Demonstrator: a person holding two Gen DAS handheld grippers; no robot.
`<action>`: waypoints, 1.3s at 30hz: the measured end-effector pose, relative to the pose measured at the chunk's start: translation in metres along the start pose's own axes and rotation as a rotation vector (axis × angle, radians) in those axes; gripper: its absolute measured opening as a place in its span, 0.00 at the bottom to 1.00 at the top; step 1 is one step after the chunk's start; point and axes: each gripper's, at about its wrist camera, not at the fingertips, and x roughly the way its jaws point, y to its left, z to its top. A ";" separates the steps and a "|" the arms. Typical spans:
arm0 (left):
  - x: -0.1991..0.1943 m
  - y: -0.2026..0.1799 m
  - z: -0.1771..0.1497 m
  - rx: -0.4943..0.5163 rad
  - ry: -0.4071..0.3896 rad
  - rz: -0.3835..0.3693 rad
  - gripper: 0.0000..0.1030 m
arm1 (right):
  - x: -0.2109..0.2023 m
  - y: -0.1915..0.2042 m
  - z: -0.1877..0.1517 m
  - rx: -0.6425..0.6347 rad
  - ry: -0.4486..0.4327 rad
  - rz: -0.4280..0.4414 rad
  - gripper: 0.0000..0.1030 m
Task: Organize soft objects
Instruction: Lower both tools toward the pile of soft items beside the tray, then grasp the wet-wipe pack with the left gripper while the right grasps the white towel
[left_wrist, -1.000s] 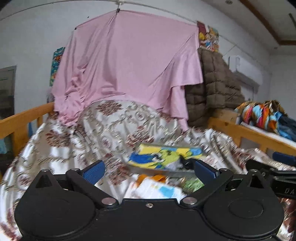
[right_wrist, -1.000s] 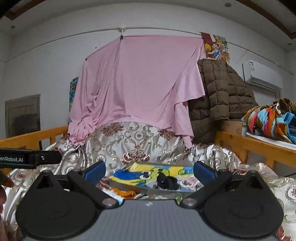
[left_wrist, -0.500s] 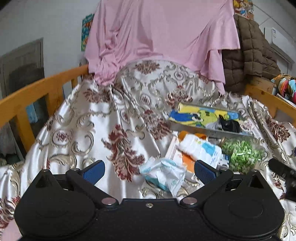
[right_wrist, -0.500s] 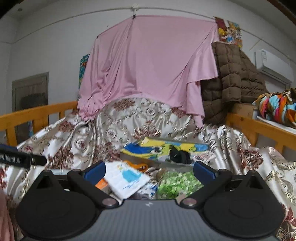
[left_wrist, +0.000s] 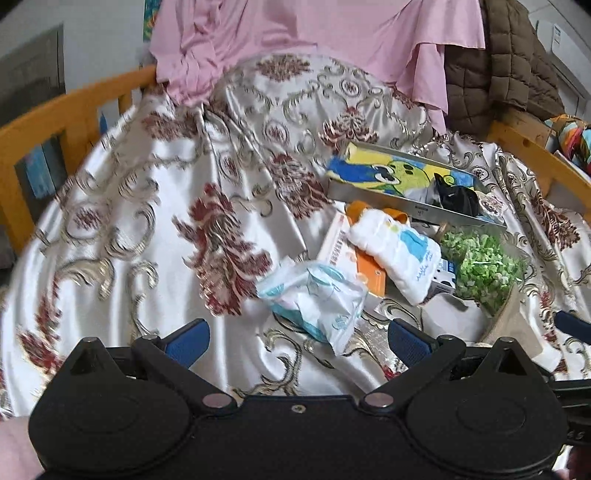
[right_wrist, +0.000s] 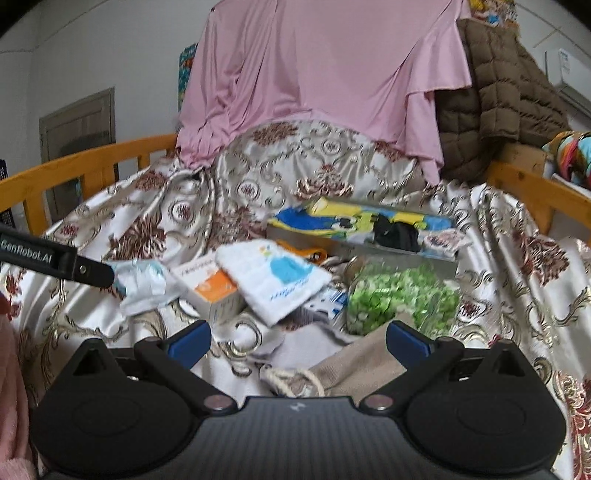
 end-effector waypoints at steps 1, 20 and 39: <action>0.001 0.001 0.000 -0.012 0.002 -0.006 0.99 | 0.002 0.000 0.000 -0.002 0.005 0.002 1.00; 0.045 0.023 0.019 -0.258 0.044 -0.107 0.99 | 0.068 0.037 0.013 -0.341 0.020 -0.016 1.00; 0.070 0.025 0.025 -0.292 0.091 -0.200 0.79 | 0.143 0.067 0.007 -0.641 0.011 -0.051 0.84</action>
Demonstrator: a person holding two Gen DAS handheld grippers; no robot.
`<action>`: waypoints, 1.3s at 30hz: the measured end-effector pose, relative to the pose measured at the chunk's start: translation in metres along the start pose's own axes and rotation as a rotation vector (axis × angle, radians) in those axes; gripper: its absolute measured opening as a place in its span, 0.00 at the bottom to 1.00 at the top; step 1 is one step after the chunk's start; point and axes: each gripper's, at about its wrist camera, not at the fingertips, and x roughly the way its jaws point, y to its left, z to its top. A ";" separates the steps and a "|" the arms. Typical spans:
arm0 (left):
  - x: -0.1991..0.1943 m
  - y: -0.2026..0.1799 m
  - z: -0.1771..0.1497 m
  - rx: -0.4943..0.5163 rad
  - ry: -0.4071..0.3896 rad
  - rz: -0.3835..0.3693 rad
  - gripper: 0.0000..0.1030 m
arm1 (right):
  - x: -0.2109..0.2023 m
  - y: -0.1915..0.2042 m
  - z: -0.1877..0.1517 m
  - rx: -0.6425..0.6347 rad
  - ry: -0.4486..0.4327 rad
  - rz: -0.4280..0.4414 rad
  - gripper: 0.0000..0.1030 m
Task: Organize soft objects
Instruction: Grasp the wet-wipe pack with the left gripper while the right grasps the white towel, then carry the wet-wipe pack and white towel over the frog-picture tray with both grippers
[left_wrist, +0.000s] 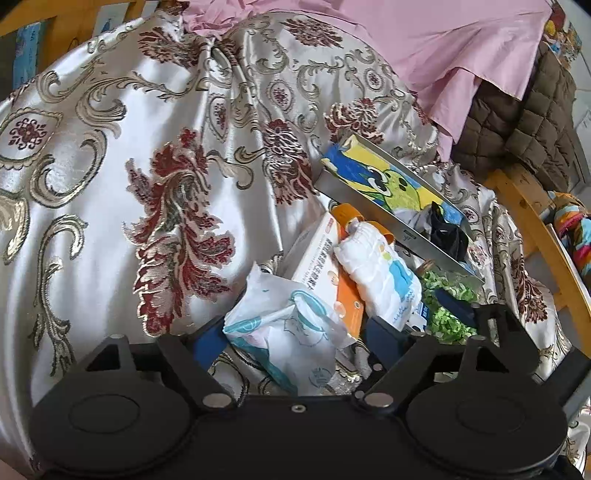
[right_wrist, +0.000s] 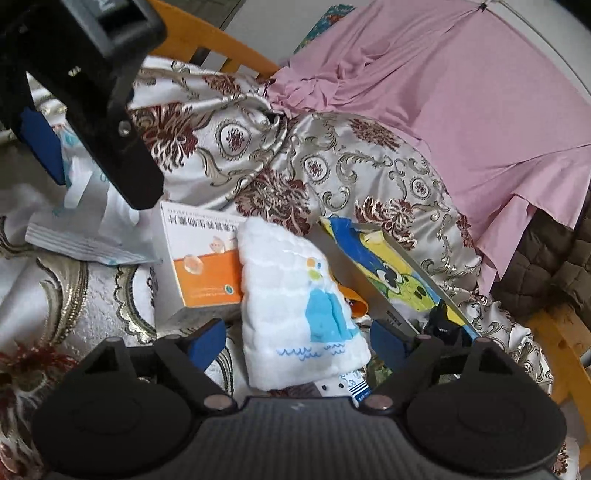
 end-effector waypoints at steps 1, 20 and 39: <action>0.000 -0.001 0.000 0.006 -0.005 -0.002 0.78 | 0.001 0.001 -0.001 -0.003 0.005 0.005 0.82; -0.002 -0.007 -0.005 0.081 -0.030 -0.029 0.39 | 0.006 -0.005 -0.004 0.090 0.034 0.054 0.12; -0.019 -0.025 -0.009 0.198 -0.200 -0.095 0.36 | -0.045 -0.065 -0.004 0.352 -0.076 0.047 0.07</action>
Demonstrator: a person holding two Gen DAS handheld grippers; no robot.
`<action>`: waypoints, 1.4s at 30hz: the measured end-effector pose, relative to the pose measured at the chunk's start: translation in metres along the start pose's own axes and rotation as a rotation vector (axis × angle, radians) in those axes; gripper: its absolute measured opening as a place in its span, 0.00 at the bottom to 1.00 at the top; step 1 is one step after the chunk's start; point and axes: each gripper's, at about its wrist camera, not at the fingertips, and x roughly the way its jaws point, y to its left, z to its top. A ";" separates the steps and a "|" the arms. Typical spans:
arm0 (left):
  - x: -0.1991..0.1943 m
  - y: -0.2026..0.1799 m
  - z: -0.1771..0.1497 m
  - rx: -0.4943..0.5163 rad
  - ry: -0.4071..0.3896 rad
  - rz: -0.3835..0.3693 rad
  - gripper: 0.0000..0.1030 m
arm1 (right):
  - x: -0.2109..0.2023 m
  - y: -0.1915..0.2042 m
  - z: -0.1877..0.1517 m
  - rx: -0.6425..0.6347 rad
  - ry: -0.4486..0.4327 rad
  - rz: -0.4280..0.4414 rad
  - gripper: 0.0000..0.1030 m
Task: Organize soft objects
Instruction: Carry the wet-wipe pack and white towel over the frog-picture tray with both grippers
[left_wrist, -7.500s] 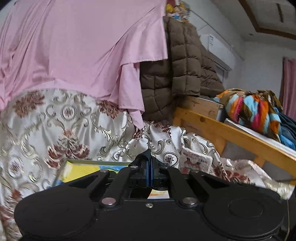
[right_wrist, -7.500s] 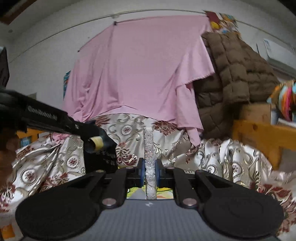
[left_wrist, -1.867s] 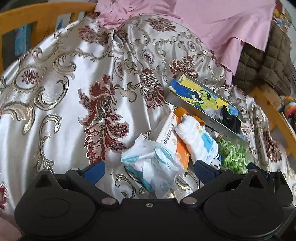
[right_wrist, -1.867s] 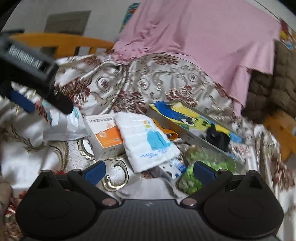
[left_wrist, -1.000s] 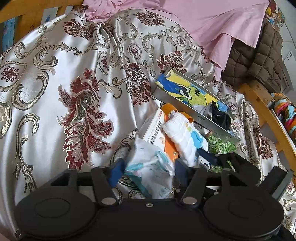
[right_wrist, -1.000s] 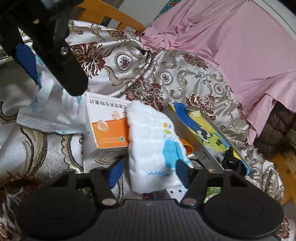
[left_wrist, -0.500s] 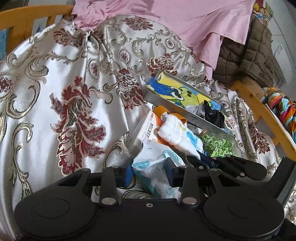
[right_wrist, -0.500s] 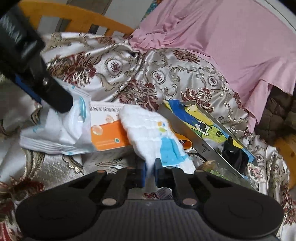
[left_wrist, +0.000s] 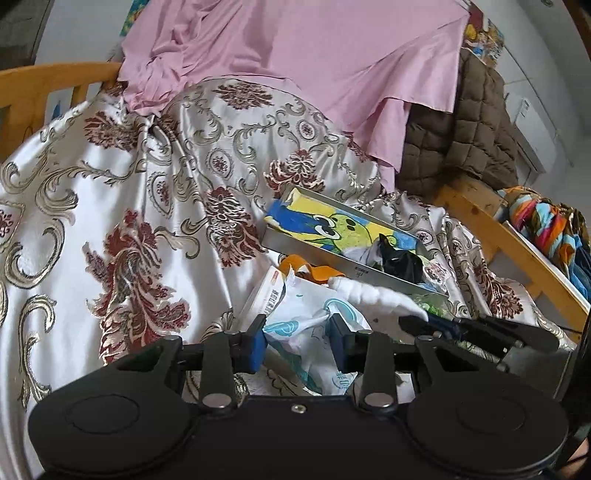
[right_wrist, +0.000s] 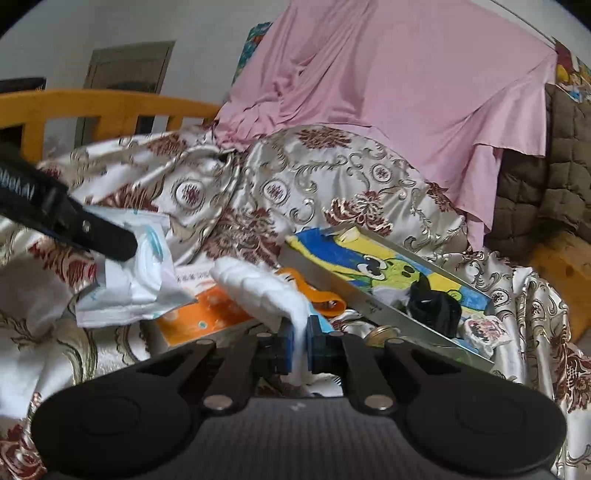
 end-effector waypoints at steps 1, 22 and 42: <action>0.001 -0.001 0.000 0.003 0.003 -0.002 0.36 | -0.002 -0.003 0.002 0.013 0.001 0.007 0.07; 0.037 -0.028 0.035 0.081 -0.101 -0.137 0.36 | -0.027 -0.069 0.019 0.269 -0.068 0.039 0.07; 0.200 -0.047 0.107 0.083 -0.132 -0.111 0.36 | 0.031 -0.163 0.062 0.268 0.035 -0.087 0.07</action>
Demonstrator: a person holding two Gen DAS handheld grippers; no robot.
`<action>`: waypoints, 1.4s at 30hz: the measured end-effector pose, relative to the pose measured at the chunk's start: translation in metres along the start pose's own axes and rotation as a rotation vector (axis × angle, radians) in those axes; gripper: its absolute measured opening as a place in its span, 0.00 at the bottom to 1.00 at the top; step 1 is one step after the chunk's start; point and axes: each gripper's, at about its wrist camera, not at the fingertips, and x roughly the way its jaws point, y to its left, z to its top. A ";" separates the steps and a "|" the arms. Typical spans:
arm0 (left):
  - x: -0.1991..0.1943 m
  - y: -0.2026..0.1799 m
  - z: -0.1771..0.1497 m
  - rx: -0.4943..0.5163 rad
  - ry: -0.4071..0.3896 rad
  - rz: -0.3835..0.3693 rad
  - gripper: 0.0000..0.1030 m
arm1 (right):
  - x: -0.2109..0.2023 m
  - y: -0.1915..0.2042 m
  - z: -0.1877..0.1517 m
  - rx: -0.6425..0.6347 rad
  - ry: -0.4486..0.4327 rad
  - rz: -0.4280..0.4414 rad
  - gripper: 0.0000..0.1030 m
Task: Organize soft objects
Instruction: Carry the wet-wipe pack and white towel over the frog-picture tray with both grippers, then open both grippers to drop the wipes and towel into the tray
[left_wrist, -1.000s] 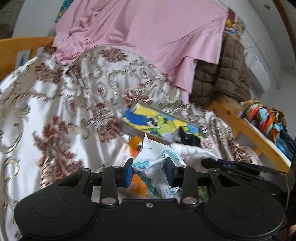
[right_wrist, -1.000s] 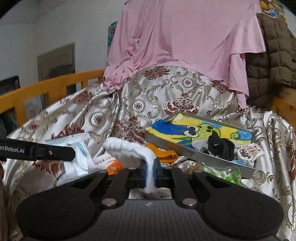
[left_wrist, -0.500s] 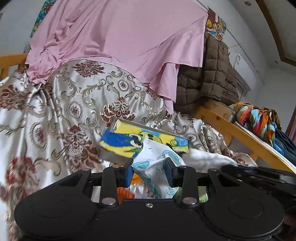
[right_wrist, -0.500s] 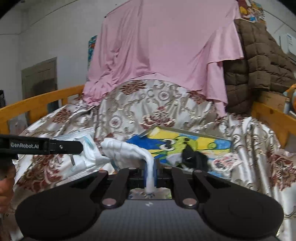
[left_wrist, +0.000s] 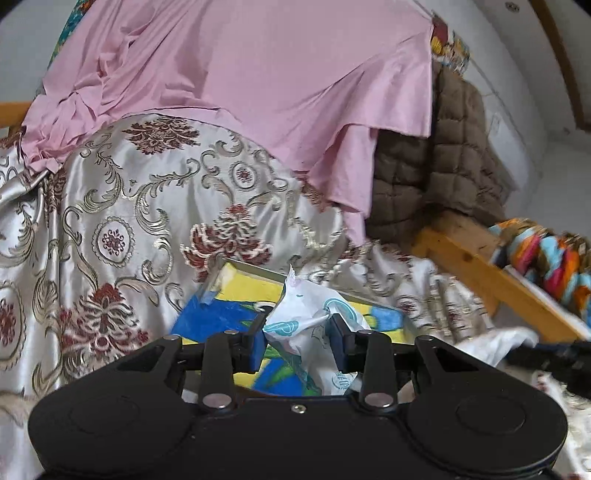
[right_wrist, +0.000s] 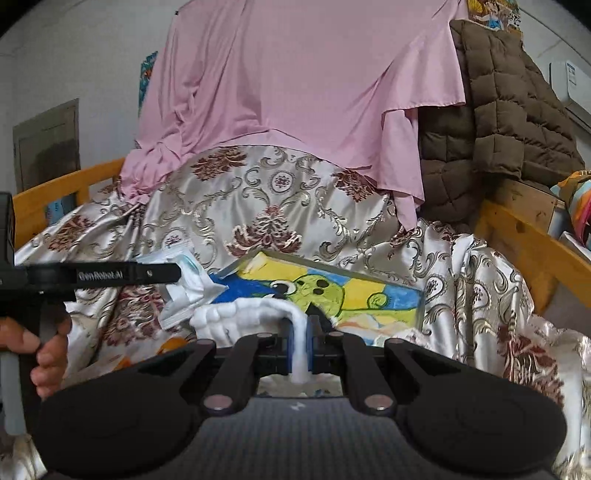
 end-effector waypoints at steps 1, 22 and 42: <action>0.007 0.003 0.000 -0.002 0.000 0.013 0.36 | 0.007 -0.001 0.005 0.001 0.001 -0.007 0.07; 0.100 0.069 -0.004 -0.145 0.162 0.093 0.36 | 0.170 0.012 0.045 0.134 0.111 -0.062 0.07; 0.116 0.072 -0.009 -0.134 0.265 0.073 0.42 | 0.195 0.039 0.007 0.101 0.267 0.015 0.11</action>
